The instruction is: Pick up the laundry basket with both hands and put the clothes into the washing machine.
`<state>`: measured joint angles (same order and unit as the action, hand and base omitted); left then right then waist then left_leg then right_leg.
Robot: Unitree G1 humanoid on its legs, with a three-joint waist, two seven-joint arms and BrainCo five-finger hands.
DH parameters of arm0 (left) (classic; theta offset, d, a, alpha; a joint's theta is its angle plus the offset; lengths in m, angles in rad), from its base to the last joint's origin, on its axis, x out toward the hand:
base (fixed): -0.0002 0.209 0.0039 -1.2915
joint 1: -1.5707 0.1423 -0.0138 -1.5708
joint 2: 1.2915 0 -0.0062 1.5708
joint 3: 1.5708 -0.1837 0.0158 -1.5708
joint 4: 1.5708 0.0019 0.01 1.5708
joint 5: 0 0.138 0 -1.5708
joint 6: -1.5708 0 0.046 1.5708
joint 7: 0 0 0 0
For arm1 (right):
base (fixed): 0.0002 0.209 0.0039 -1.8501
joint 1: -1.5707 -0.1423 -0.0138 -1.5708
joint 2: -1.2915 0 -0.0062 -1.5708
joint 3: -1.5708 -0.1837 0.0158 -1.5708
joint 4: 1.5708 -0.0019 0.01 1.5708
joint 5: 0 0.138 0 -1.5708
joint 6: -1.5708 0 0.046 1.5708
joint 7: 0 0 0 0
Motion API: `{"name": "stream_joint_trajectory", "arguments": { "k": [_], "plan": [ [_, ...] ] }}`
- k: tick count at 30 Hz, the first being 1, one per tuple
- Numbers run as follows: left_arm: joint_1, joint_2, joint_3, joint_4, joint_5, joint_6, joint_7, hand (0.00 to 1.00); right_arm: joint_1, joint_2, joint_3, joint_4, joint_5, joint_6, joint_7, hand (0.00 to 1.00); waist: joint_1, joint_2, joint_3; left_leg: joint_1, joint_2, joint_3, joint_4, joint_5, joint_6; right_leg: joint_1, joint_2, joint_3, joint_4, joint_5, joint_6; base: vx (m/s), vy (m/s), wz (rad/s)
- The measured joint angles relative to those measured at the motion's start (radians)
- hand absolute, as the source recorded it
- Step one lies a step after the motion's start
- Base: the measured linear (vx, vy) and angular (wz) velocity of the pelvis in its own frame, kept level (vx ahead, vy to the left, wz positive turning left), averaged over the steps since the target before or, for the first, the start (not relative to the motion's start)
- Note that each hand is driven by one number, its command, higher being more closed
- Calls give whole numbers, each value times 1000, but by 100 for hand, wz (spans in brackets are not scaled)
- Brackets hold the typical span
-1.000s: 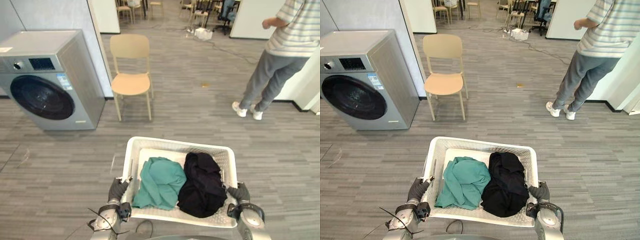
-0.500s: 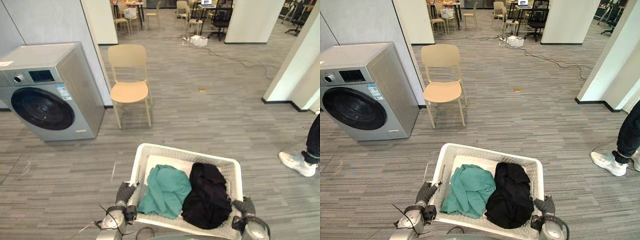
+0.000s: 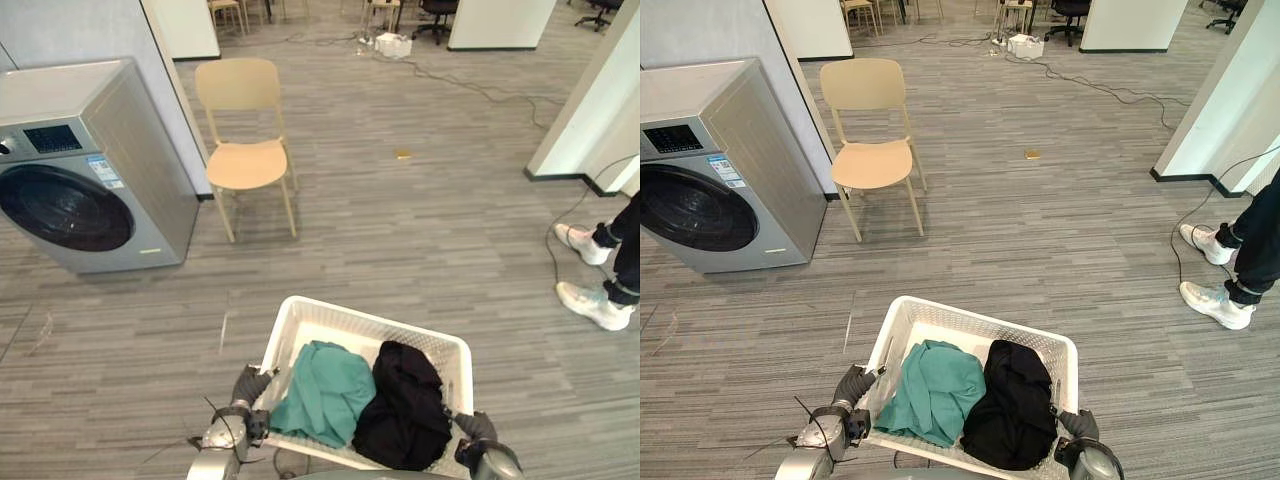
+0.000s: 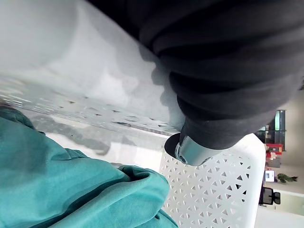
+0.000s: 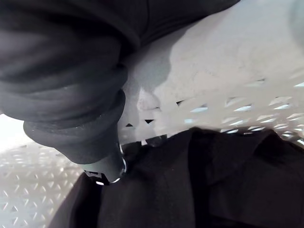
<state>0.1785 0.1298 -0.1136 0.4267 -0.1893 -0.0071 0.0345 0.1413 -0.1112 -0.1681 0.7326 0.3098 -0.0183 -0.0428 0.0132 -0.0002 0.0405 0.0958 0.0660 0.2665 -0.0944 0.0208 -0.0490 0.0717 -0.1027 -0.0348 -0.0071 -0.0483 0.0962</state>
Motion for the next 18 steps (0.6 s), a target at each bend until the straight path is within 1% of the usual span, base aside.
{"name": "stream_joint_trajectory", "arguments": {
  "k": [3,5,7,8,9,10,11,12,13,14,15,16,17,18],
  "plan": [
    [-7,0,11,-2,-12,-2,1,100,-42,-6,7,21,0,0,-1,100,0,-1,9,-23,-9,-38,0,5,3,-5,-6,-35,0,1,1,-32,-14,32],
    [-11,-2,26,-10,-36,-5,7,100,-89,-19,28,41,-1,0,-1,100,4,-1,23,-39,-24,-86,0,14,15,2,-25,-85,2,1,2,-43,14,55],
    [-8,-9,46,-31,-36,-9,11,100,-116,-22,35,41,-2,1,0,100,6,1,31,-58,-40,-128,1,18,21,5,-41,-127,5,0,8,-55,42,72],
    [-11,-15,47,-47,-37,-11,15,100,-136,-27,34,46,-2,1,-1,100,8,4,36,-75,-55,-167,11,13,24,-2,-63,-163,37,-16,29,-53,73,109],
    [-11,-24,49,-64,-37,-12,23,100,-155,-36,34,48,-2,0,0,100,8,12,50,-87,-73,-205,34,-4,41,-10,-91,-207,103,-36,53,-25,77,106],
    [-12,-30,49,-69,-38,-12,27,100,-161,-41,34,47,-2,-1,0,100,8,17,61,-85,-84,-226,45,-12,53,-11,-108,-227,148,-47,68,-23,101,106],
    [-11,-47,49,-71,-38,-14,33,100,-166,-54,34,40,-3,-1,0,100,8,32,73,-83,-101,-262,56,-21,66,-50,-141,-257,287,-60,65,-18,97,93],
    [-11,-51,49,-74,-38,-18,34,100,-163,-58,37,26,-5,-1,0,100,8,42,78,-81,-112,-282,65,-27,75,-107,-172,-266,440,-61,40,10,133,103],
    [-10,-45,66,-78,-42,-23,36,100,-164,-53,53,2,-5,0,0,100,7,44,93,-59,-129,-295,76,-34,85,-192,-217,-246,643,-33,-86,51,114,69],
    [-5,-45,86,-79,-43,-25,36,100,-165,-53,65,-13,-8,1,1,100,9,43,100,-48,-129,-296,78,-40,94,-231,-222,-215,726,-8,-123,122,156,52],
    [5,-31,126,-86,-44,-30,36,100,-178,-35,101,-33,-12,5,3,100,12,37,115,-39,-123,-296,96,-58,121,-306,-209,-166,847,-24,-102,110,116,20],
    [8,-24,136,-91,-46,-34,36,100,-183,-29,110,-43,-13,7,2,100,16,35,122,-35,-120,-294,103,-64,129,-335,-201,-166,867,-45,-88,166,127,9],
    [23,-21,155,-119,-55,-39,36,100,-197,-17,115,-55,-20,9,3,100,18,32,132,-32,-114,-294,111,-78,148,-380,-178,-188,849,-76,-73,131,68,-3],
    [26,-19,157,-127,-57,-43,36,100,-203,-15,115,-58,-24,9,2,100,17,32,137,-32,-111,-293,115,-85,158,-393,-169,-201,807,-81,-70,151,57,1]
  ]
}}
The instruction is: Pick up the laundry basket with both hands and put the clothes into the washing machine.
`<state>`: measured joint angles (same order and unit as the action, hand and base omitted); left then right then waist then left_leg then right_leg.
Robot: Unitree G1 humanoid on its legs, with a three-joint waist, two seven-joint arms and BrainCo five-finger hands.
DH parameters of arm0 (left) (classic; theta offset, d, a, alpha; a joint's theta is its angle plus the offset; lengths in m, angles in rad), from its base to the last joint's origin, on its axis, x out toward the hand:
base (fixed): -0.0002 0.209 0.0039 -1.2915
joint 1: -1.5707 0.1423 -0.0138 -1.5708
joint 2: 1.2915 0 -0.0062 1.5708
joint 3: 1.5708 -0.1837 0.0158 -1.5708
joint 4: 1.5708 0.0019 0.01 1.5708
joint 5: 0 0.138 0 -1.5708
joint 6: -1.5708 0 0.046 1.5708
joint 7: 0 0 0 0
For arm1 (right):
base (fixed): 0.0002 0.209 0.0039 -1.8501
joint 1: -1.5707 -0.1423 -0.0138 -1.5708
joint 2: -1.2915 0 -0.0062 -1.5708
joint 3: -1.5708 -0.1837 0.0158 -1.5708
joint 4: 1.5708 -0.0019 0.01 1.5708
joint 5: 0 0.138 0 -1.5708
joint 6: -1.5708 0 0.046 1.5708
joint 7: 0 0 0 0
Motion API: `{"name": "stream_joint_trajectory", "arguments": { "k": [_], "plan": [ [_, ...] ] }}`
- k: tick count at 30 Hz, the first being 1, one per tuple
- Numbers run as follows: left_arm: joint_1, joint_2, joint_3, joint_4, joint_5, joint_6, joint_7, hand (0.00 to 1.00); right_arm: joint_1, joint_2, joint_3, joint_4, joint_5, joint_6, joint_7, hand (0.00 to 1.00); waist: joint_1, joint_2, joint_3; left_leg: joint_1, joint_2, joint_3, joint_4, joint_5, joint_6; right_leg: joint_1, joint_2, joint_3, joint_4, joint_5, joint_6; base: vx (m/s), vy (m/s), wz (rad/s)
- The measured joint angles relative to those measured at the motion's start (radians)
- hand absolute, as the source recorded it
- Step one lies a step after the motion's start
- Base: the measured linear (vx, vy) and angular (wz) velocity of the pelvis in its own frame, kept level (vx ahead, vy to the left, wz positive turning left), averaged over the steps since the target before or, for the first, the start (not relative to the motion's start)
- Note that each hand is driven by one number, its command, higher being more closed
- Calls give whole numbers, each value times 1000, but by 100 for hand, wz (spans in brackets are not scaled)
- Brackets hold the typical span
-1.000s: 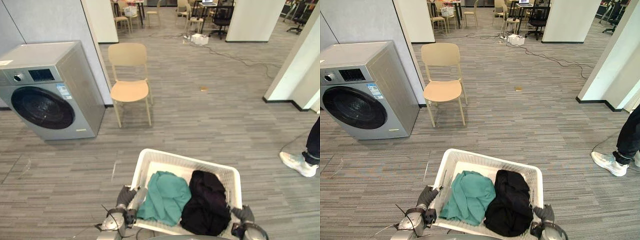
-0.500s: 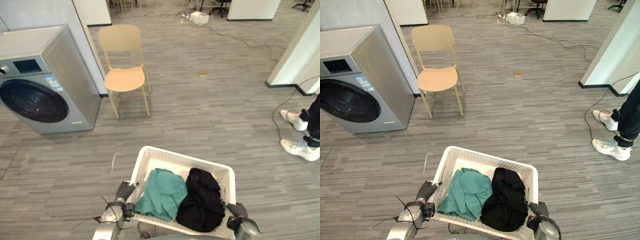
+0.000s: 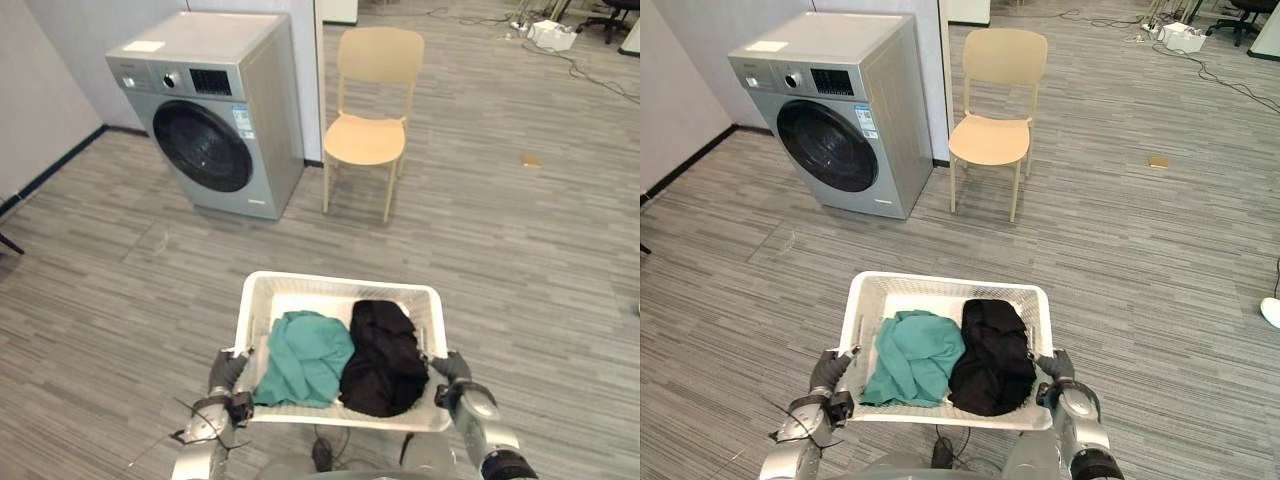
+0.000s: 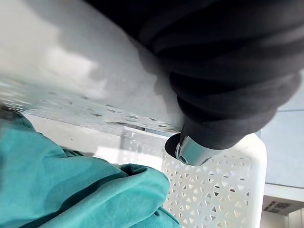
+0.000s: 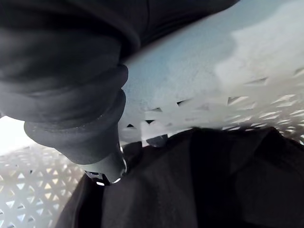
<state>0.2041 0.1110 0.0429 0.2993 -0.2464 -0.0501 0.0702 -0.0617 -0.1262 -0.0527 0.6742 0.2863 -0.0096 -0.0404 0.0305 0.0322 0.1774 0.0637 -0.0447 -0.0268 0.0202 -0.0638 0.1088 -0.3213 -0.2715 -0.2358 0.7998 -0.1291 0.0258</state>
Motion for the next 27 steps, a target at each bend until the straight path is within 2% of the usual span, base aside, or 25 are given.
{"name": "stream_joint_trajectory", "arguments": {
  "k": [2,3,4,6,7,8,9,10,11,12,13,14,15,16,17,18,19,20,21,22,23,24,25,26,27],
  "plan": [
    [2,5,0,-19,-16,-3,-2,100,-16,-1,0,-12,-1,0,0,100,-10,-3,7,7,10,-1,-4,-19,1,-16,50,-79,-262,18,8,202,-11,-1],
    [-6,9,0,-20,-19,-5,-3,100,-17,-1,0,-27,-1,1,0,100,-14,-14,11,17,11,0,-14,-32,-4,-6,92,-100,-470,69,31,344,-81,1],
    [-18,11,-2,-18,-19,-3,-3,100,-16,-1,-3,-34,-1,1,-4,100,-21,-25,15,29,10,-1,-9,-55,-21,9,131,-77,-613,127,43,404,-133,9],
    [-26,9,-19,-16,-18,8,-4,100,-3,-8,-10,-36,-1,1,-9,100,-34,-29,15,36,16,-19,57,-121,-29,15,165,-28,-622,154,-16,411,-161,34],
    [-20,8,-36,-15,-18,12,-4,100,23,-15,-13,-58,-1,6,-14,100,-53,-20,10,38,36,-39,136,-192,-55,61,189,-47,-623,155,-41,546,-206,43],
    [-2,2,-37,-17,-18,10,-4,100,44,-13,-12,-78,-1,13,-14,100,-52,-13,0,51,57,-35,214,-237,-102,105,213,-62,-635,153,-54,670,-232,41],
    [-1,-19,-36,-22,-18,12,-4,100,55,-22,-13,-99,-1,17,-15,100,-54,2,0,-64,93,-5,524,-251,-160,149,243,-80,-632,140,-64,570,-196,9],
    [6,-27,-36,-32,-18,13,-5,100,66,-30,-13,-124,-1,18,-15,100,-51,10,1,-112,117,17,653,-218,-183,172,259,-81,-639,138,-73,552,-212,-7],
    [25,-50,-34,-53,-18,11,-7,100,94,-44,-12,-177,-1,18,-12,100,-40,33,3,-198,168,47,893,-90,-196,239,299,-73,-662,122,-94,575,-217,-28],
    [36,-59,-32,-60,-18,6,-9,100,100,-48,-12,-189,-1,17,-12,100,-25,41,5,-237,193,56,992,-57,-205,280,316,-59,-676,113,-102,695,-229,-49],
    [39,-59,-32,-62,-17,3,-17,100,100,-48,-13,-191,-1,18,-14,100,-10,41,8,-289,223,76,1129,-61,-204,362,333,-30,-718,101,-106,572,-155,-44],
    [39,-57,-32,-62,-17,3,-18,100,98,-48,-13,-191,-1,17,-15,100,-8,34,11,-313,231,91,1155,-69,-192,401,332,-18,-741,99,-106,528,-121,-52],
    [27,-55,-31,-62,-16,2,-23,100,93,-44,-24,-193,1,17,-20,100,7,19,12,-367,248,145,1083,-96,-150,465,309,6,-781,99,-106,390,-65,-43],
    [21,-56,-31,-62,-16,1,-24,100,88,-44,-27,-193,1,16,-22,100,12,12,15,-383,251,160,1012,-101,-141,479,298,22,-790,99,-105,555,8,-79],
    [10,-50,-29,-64,-16,-5,-24,100,65,-43,-25,-191,1,17,-24,100,27,0,21,-409,241,164,759,-100,-142,504,260,60,-807,86,-88,447,64,-76],
    [8,-52,-23,-66,-16,-4,-24,100,59,-43,-26,-191,1,17,-23,100,35,7,18,-409,241,163,640,-94,-152,510,252,67,-814,82,-81,526,138,-86],
    [13,-63,-14,-74,-15,-4,-24,100,58,-43,-24,-192,1,15,-21,100,39,7,17,-399,243,147,438,-69,-184,523,248,73,-824,74,-69,350,134,-64],
    [16,-62,-14,-80,-15,-3,-24,100,59,-44,-23,-188,1,15,-20,100,39,27,5,-370,237,97,223,-31,-240,551,238,80,-835,31,-21,433,217,-54],
    [18,-66,-14,-78,-15,-1,-25,100,60,-49,-23,-183,1,15,-19,100,37,27,5,-369,240,78,184,-21,-254,568,236,80,-838,4,1,464,307,-48],
    [22,-79,-14,-58,-11,7,-25,100,62,-59,-23,-159,-2,16,-20,100,39,65,-20,-368,252,65,196,-9,-238,600,241,92,-829,-45,32,570,432,-54],
    [25,-80,-13,-49,-8,16,-24,100,61,-51,-21,-137,-6,18,-21,100,42,61,-35,-364,233,60,252,101,-230,606,208,116,-770,-109,60,502,391,-51],
    [24,-62,-13,-48,-8,18,-24,100,63,-36,-19,-129,-6,18,-19,100,40,25,-39,-359,204,76,281,84,-214,603,173,121,-730,-137,78,531,305,-31],
    [18,-41,-13,-47,-7,26,-23,100,74,-21,-20,-124,-5,18,-15,100,34,-23,-45,-334,158,100,291,48,-180,568,109,125,-610,-149,89,440,194,-16],
    [18,-36,-13,-46,-6,32,-24,100,70,-18,-20,-112,-5,17,-11,100,37,-38,-46,-308,136,118,291,32,-167,507,77,135,-465,-138,88,643,341,-10],
    [15,-29,-15,-44,-4,36,-23,100,70,-13,-21,-107,-5,18,-3,100,30,-52,-41,-265,111,128,285,1,-142,420,38,139,-243,-75,72,516,330,-4]
  ]
}}
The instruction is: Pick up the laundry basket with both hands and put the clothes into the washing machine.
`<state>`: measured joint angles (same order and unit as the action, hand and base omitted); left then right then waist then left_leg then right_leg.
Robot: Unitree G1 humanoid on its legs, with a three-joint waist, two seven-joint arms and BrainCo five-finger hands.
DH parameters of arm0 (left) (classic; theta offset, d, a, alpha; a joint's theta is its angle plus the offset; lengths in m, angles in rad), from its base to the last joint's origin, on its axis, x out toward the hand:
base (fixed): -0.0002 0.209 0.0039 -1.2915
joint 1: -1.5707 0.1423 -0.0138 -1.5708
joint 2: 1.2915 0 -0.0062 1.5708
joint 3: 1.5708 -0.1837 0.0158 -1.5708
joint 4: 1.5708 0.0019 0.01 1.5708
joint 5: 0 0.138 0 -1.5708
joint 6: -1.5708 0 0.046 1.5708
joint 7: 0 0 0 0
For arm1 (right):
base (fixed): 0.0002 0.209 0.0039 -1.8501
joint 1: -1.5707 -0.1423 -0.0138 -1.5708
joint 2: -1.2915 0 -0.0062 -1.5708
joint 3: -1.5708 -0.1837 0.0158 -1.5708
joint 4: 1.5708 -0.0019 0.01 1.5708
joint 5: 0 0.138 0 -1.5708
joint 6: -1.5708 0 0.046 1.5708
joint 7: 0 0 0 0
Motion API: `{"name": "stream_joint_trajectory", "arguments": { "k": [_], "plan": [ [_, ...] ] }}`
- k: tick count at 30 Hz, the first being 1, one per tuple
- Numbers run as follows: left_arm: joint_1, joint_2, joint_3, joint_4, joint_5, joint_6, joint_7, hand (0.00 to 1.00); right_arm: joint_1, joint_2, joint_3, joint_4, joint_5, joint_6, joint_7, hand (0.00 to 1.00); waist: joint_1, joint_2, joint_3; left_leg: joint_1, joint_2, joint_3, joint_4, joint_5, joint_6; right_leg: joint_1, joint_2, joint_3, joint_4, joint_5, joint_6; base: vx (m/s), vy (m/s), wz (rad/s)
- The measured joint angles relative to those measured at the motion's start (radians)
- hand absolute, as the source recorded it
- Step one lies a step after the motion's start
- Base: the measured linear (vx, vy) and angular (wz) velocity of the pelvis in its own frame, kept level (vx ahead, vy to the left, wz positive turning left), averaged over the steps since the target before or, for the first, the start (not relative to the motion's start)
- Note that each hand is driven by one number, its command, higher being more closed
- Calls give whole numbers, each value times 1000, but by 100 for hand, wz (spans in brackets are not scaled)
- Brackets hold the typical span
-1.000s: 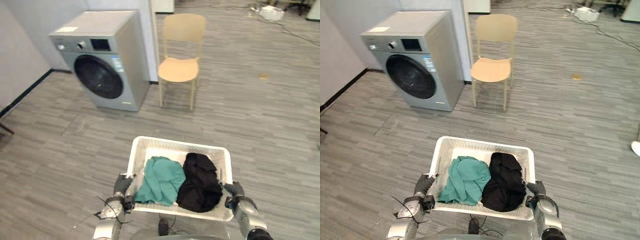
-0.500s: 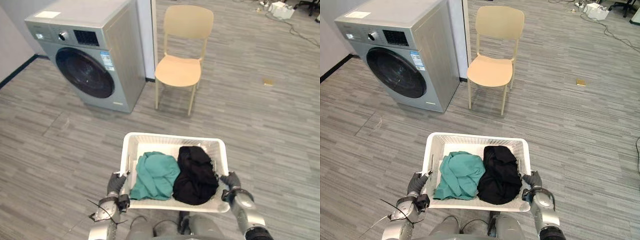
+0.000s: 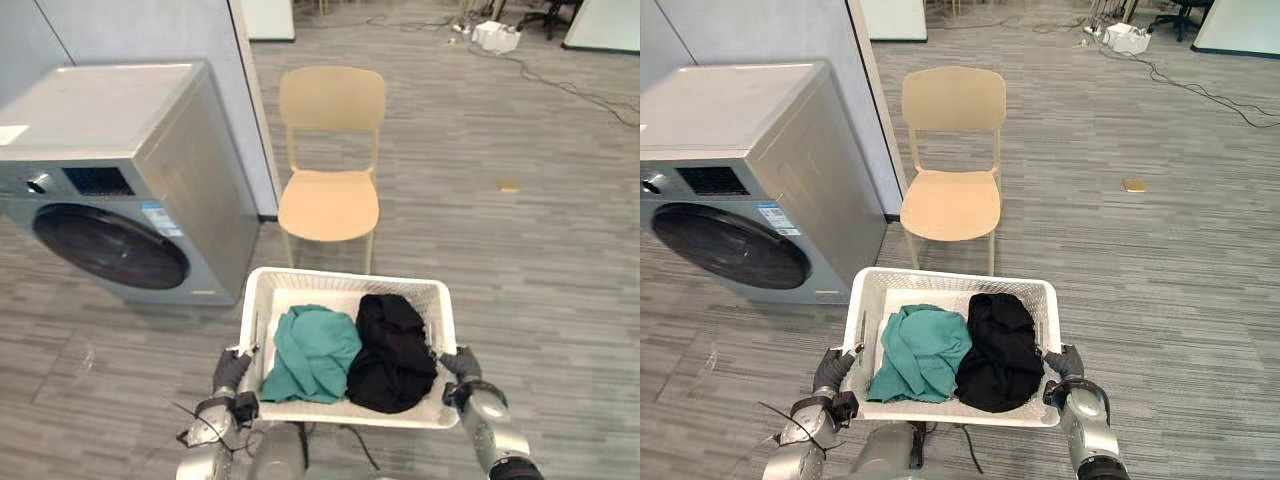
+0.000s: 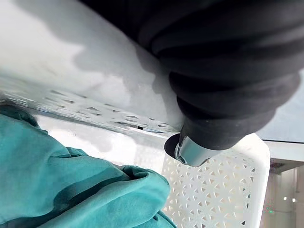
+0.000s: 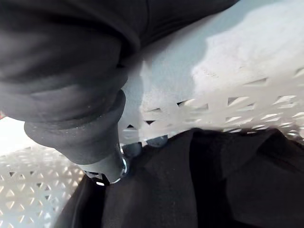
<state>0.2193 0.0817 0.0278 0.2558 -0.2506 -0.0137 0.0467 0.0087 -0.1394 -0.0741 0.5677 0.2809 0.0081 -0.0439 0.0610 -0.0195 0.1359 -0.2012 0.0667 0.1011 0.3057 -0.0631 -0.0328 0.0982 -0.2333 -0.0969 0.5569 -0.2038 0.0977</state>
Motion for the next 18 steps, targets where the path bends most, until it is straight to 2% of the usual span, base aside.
{"name": "stream_joint_trajectory", "arguments": {
  "k": [1,2,3,4,6,7,8,9,10,11,12,13,15,16,17,18],
  "plan": [
    [-4,4,0,0,5,3,0,100,3,5,-3,1,0,0,0,100,-6,-6,3,28,-13,0,-9,-13,9,-41,-18,3,106,60,-15,600,370,36],
    [-10,15,0,1,18,6,1,100,5,14,-6,3,0,0,0,100,-29,-11,10,99,-33,-10,-33,-39,34,-132,-30,37,345,128,-46,469,233,48],
    [-13,19,0,1,25,7,2,100,6,15,-6,3,0,0,0,100,-32,-6,18,150,-36,-14,-52,-47,41,-176,-21,46,434,100,-45,453,209,46],
    [-14,20,2,1,28,6,2,100,6,20,-6,3,0,0,-1,100,-36,-1,21,186,-35,-15,-71,-47,42,-199,-15,34,451,76,-50,420,173,20],
    [-15,24,7,-11,29,4,2,100,-3,31,-5,3,0,-2,-1,100,-43,21,23,285,-28,-12,-163,-49,41,-279,-12,-73,329,12,-51,393,108,6],
    [-21,25,6,-18,30,2,2,100,-9,35,-6,-4,0,-3,0,100,-43,25,25,316,-27,-6,-199,-65,37,-316,-8,-120,214,8,-54,367,13,-13],
    [-26,33,11,-18,30,1,2,100,-16,41,-6,-4,0,-3,0,100,-40,24,25,340,-25,6,-216,-77,31,-351,15,-154,25,21,-50,353,-53,-16],
    [-28,46,5,-18,30,1,2,100,-13,48,-6,-4,1,-2,-1,100,-44,27,22,351,-15,13,-221,-95,14,-344,67,-148,-231,94,-38,399,-107,-4],
    [-29,54,2,-18,30,1,2,100,-7,53,-7,-5,3,-2,-2,100,-45,20,18,352,-17,10,-223,-103,5,-343,80,-137,-333,143,-28,332,-135,41],
    [-42,65,-15,-8,30,4,2,100,6,52,-19,-4,6,-2,-8,100,-57,8,18,371,-20,-19,-219,-129,-8,-344,82,-104,-366,240,-31,506,-296,66],
    [-42,49,-35,-3,31,10,4,100,24,42,-32,-6,6,-1,-17,100,-57,18,14,400,-2,-41,-219,-150,-28,-330,96,-107,-347,314,-75,511,-298,61],
    [-39,31,-41,0,41,10,5,100,31,30,-33,-8,5,-1,-19,100,-46,45,2,409,30,-42,-212,-154,-34,-322,119,-134,-332,277,-78,621,-346,37],
    [-40,19,-37,0,48,10,8,100,29,21,-32,-14,5,-1,-20,100,-47,50,1,375,58,-47,-109,-151,-40,-293,136,-160,-327,239,-98,365,-209,29],
    [-34,5,-28,-6,48,10,12,100,41,11,-22,-49,5,0,-21,100,-46,53,5,300,83,-48,113,-146,-44,-234,154,-186,-339,200,-108,310,-237,36],
    [-26,-3,-23,-18,48,9,13,100,47,8,-15,-68,5,-1,-21,100,-47,59,8,260,103,-49,227,-129,-46,-203,166,-195,-343,190,-119,537,-378,27],
    [-4,-15,-18,-48,46,3,14,100,65,-8,-1,-121,7,-1,-22,100,-36,75,17,161,158,-50,493,-38,-52,-127,198,-201,-358,158,-139,367,-230,3]
  ]
}}
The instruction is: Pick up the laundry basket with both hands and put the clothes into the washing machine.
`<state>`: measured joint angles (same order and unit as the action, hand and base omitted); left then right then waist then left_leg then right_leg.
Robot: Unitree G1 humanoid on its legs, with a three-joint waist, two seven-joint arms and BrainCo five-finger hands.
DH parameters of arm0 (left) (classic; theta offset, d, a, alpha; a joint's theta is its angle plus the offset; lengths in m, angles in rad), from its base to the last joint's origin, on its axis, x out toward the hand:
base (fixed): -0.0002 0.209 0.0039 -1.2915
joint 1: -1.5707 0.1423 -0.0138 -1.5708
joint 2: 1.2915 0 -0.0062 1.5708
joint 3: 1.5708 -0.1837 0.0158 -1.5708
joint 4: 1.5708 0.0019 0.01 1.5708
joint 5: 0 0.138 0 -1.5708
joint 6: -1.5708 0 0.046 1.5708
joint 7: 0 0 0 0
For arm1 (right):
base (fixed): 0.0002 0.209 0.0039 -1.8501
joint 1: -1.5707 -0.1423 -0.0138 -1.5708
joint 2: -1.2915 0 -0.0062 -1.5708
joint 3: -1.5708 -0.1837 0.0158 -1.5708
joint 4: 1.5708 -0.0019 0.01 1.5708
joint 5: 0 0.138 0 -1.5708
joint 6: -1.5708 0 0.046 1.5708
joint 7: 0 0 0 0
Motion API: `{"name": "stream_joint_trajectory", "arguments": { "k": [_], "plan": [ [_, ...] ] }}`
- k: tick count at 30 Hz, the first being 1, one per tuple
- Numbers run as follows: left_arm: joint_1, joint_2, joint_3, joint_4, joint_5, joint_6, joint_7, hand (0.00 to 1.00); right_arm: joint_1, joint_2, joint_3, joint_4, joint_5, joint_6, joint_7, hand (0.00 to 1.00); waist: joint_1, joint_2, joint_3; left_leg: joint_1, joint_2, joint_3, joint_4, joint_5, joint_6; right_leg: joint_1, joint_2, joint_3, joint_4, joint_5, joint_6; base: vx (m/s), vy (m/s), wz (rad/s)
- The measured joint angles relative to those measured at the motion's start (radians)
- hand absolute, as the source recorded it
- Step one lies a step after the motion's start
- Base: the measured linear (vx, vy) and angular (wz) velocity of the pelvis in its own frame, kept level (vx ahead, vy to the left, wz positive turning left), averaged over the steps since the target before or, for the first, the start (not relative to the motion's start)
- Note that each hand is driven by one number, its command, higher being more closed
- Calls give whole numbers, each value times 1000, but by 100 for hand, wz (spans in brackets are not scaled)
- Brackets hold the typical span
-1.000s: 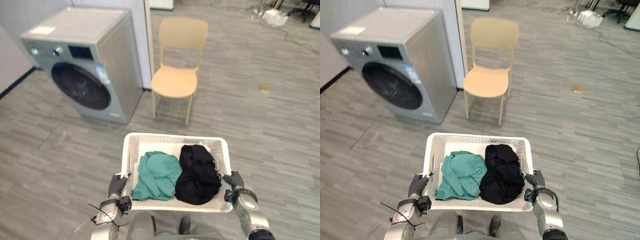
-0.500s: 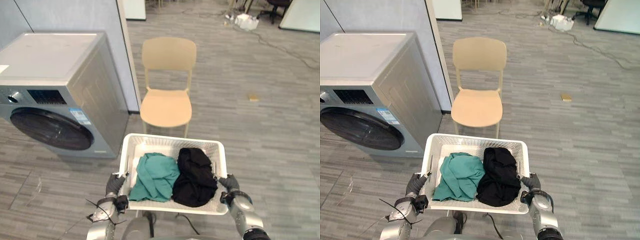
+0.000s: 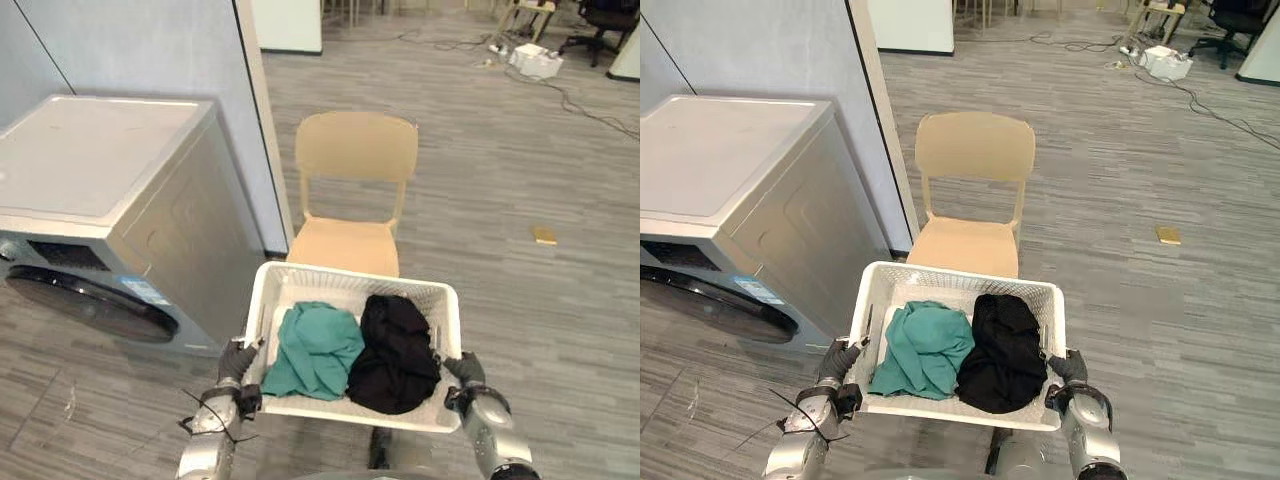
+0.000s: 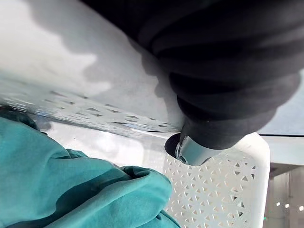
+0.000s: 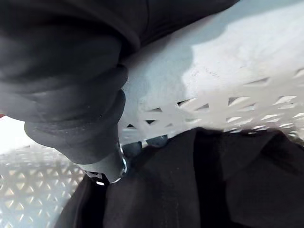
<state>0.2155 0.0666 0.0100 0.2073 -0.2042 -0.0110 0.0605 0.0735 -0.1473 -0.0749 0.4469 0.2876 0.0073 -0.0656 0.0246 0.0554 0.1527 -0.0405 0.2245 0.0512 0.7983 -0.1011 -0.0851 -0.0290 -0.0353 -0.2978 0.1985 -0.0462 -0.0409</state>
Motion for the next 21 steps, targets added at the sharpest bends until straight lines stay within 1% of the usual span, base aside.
{"name": "stream_joint_trajectory", "arguments": {
  "k": [1,2,3,4,5,6,7,8,9,10,11,12,13,14,15,16,17,18,19,20,21],
  "plan": [
    [11,-5,1,-8,0,-8,0,100,0,-3,6,-7,0,0,0,100,8,-6,3,-34,17,2,76,-4,-3,21,8,-1,-7,-10,-3,428,-232,-3],
    [9,-7,-7,-10,0,-22,0,100,-2,-4,-3,-10,1,-1,0,100,14,-5,0,-86,23,12,145,-11,5,62,9,1,-31,-23,-3,252,-120,-2],
    [7,-7,-11,-10,0,-25,0,100,-4,-7,-4,-10,8,-1,-1,100,17,-10,-1,-105,21,26,134,-20,15,77,6,1,-47,-25,-1,294,-128,-4],
    [3,-3,-14,-11,0,-35,0,100,-12,-11,-3,-8,18,-2,-1,100,19,-17,-3,-122,18,59,35,-38,43,102,-2,6,-80,-24,0,207,-85,-12],
    [2,-3,-14,-11,-1,-41,2,100,-23,-14,-3,-2,23,-2,-2,100,18,-18,-4,-126,17,68,-84,-40,46,114,-4,14,-99,-20,5,346,-66,-30],
    [2,-3,-13,-10,-2,-42,7,100,-39,-19,2,8,23,-1,-6,100,18,-16,-5,-119,16,61,-279,-38,43,116,-4,25,-110,-15,10,302,-22,-30],
    [1,-3,-13,-10,-3,-42,8,100,-44,-22,3,14,24,-2,-9,100,15,-14,-7,-111,13,50,-377,-34,36,114,-4,27,-113,-13,15,307,9,-31],
    [-4,-6,-25,1,-3,-39,8,100,-50,-29,-4,39,25,-2,-10,100,13,-7,-11,-91,1,20,-550,9,-17,112,-3,29,-115,-13,28,286,109,-30],
    [-10,-5,-45,24,-3,-38,9,100,-48,-38,-10,60,25,-1,-15,100,13,3,-15,-71,0,18,-631,84,-66,121,0,36,-116,-24,46,288,145,-27],
    [-14,-7,-52,40,-4,-37,9,100,-47,-45,-9,68,25,0,-19,100,10,17,-20,-56,-2,19,-665,141,-50,130,3,42,-117,-31,56,364,238,-17],
    [-29,-7,-61,72,-4,-33,10,100,-47,-48,-10,92,25,0,-23,100,-8,18,-29,-26,-7,35,-722,171,-46,140,0,50,-116,-45,78,294,235,0],
    [-54,9,-64,84,-4,-19,10,100,-47,-39,-13,96,25,0,-24,100,-13,-15,-32,-11,-36,49,-774,192,-29,124,-31,58,-115,-38,94,267,232,-9],
    [-60,20,-72,82,-5,-19,9,100,-50,-36,-16,96,26,0,-24,100,-9,-21,-35,-6,-44,66,-795,193,-29,111,-40,69,-116,-33,101,214,206,-28],
    [-68,31,-83,77,-7,-19,9,100,-56,-27,-27,96,27,0,-24,100,-4,-35,-35,-5,-59,90,-810,198,-22,97,-57,87,-121,-28,110,165,187,-47],
    [-79,39,-85,74,-8,-19,10,100,-73,-22,-27,97,26,0,-24,100,-5,-38,-33,-4,-84,110,-825,204,-13,87,-80,106,-137,-12,136,144,181,-47],
    [-91,45,-84,71,-10,-20,12,100,-85,-23,-27,97,26,0,-24,100,-4,-38,-30,-7,-100,123,-827,206,-11,78,-95,116,-141,-7,145,84,139,-40],
    [-108,52,-83,57,-13,-24,20,100,-113,-25,-28,97,34,0,-27,100,-4,-36,-8,-6,-111,134,-828,206,-11,74,-106,120,-144,-2,151,-19,119,-30],
    [-180,76,-83,50,-23,-45,34,100,-194,-30,-27,97,67,-1,-29,100,-2,-24,50,-44,-117,141,-824,213,0,30,-111,124,-133,3,156,-81,105,-18],
    [-219,83,-81,50,-29,-50,43,100,-231,-38,-27,97,80,-1,-31,100,-2,-20,60,-88,-116,140,-819,221,10,-14,-111,125,-122,4,156,-157,89,-5],
    [-305,95,-79,51,-43,-57,63,100,-316,-60,-28,98,103,-3,-45,100,-2,-11,89,-165,-111,138,-815,229,21,-88,-107,123,-113,5,155,-128,48,3],
    [-348,102,-79,55,-54,-61,77,100,-364,-72,-29,99,106,-3,-55,100,-1,-8,121,-183,-108,138,-817,236,29,-105,-107,122,-113,8,152,-165,41,2]
  ]
}}
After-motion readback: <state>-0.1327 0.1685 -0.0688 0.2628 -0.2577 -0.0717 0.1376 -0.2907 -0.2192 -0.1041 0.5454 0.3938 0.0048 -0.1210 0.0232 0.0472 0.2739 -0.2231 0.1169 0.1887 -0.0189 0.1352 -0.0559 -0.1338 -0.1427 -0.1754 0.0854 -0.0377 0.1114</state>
